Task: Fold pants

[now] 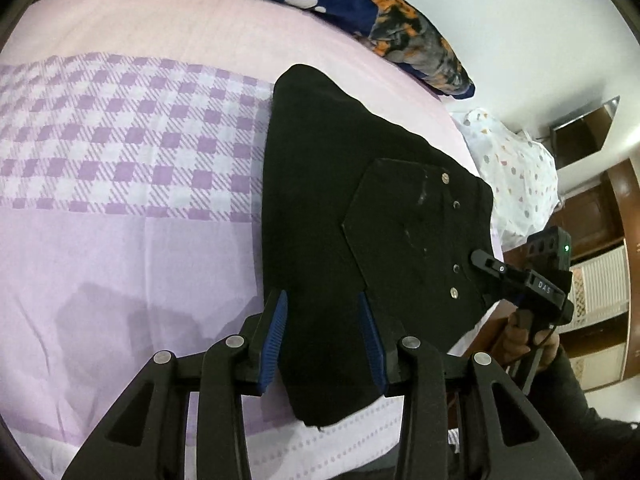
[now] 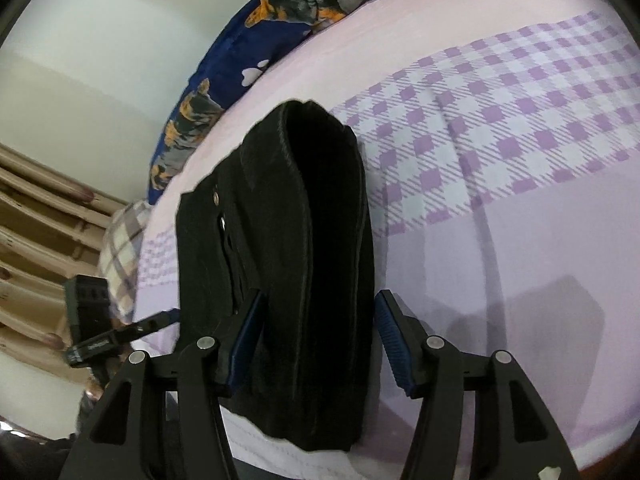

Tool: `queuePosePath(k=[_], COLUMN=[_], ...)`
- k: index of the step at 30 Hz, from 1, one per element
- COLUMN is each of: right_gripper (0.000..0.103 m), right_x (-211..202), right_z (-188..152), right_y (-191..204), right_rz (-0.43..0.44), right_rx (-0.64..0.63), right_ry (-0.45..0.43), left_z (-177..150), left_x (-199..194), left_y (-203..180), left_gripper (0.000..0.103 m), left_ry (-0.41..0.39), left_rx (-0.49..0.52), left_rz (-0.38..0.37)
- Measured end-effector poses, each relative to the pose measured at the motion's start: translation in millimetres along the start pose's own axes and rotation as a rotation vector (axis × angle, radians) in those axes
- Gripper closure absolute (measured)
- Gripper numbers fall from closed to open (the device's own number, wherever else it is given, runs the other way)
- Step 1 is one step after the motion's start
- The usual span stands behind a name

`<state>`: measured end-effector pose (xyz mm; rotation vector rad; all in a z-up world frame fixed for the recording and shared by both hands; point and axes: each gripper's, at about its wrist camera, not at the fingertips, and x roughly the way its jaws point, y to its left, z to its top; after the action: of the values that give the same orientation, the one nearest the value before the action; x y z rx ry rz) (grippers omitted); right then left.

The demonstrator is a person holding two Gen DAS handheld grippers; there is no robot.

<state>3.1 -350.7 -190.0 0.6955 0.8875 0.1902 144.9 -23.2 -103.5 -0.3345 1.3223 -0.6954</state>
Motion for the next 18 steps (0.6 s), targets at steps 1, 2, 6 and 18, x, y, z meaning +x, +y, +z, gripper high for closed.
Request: queuePosePath(k=[1, 2, 6, 18], right_gripper=[0.048, 0.048, 0.048, 0.052], right_x=[1.6, 2.7, 9.7, 32.8], right_z=[3.2, 5.9, 16.6, 41.1], right_y=[-1.6, -2.8, -4.1, -4.6], right_rz=[0.019, 0.030, 0.080, 0.186], right_rx=[0.001, -0.002, -0.028, -0.005], right_ry=[0.008, 0.016, 0.067, 0.099], left_z=[2.1, 3.9, 9.7, 29.7], left_x=[1.5, 3.4, 8.8, 15.4], left_y=[0.6, 1.3, 4.4, 20.0], left_gripper=[0.064, 0.064, 0.064, 0.063], left_ry=[0.003, 0.008, 0.035, 0.033], left_rx=[-0.002, -0.004, -0.009, -0.072], left_rz=[-0.001, -0.002, -0.033, -0.142])
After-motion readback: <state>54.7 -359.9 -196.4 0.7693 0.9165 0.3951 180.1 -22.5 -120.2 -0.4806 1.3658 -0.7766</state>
